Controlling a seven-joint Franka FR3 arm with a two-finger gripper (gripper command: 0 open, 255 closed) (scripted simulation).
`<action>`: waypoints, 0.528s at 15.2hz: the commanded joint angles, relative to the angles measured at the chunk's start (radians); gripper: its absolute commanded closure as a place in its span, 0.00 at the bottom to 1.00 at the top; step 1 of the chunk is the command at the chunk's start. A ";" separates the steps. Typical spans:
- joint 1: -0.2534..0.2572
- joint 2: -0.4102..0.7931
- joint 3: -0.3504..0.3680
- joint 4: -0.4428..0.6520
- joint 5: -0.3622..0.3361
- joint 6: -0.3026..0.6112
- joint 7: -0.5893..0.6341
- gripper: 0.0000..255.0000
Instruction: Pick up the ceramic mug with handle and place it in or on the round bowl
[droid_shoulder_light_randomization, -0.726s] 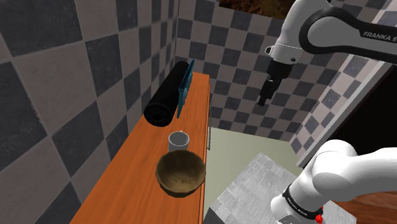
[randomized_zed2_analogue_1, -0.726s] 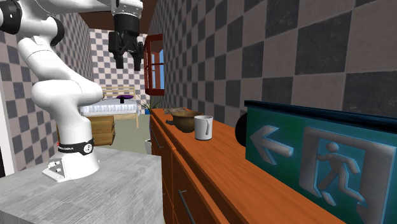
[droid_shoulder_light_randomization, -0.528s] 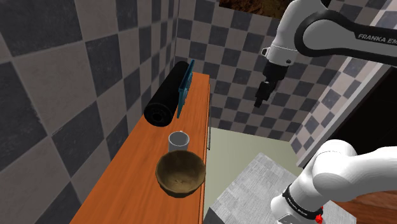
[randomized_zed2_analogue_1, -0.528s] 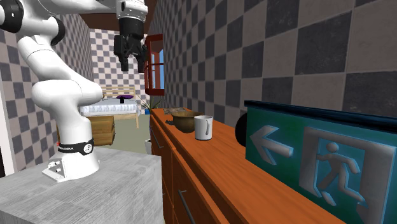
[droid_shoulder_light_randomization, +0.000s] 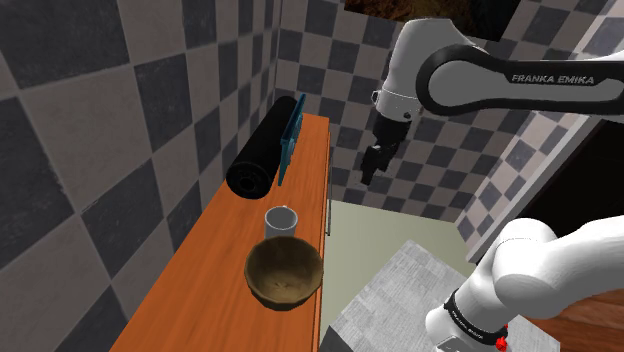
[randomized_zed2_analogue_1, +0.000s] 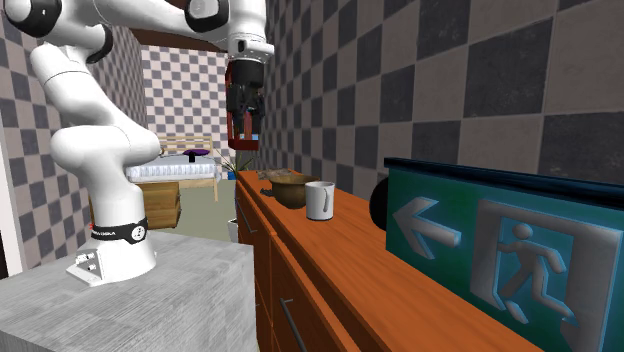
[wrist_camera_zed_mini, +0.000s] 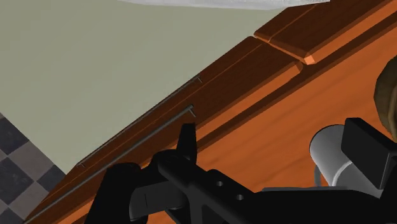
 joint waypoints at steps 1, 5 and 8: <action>0.011 0.056 0.035 0.004 0.011 0.054 0.036 0.00; 0.028 0.174 0.103 0.040 0.018 0.138 0.109 0.00; 0.037 0.272 0.152 0.080 0.009 0.196 0.167 0.00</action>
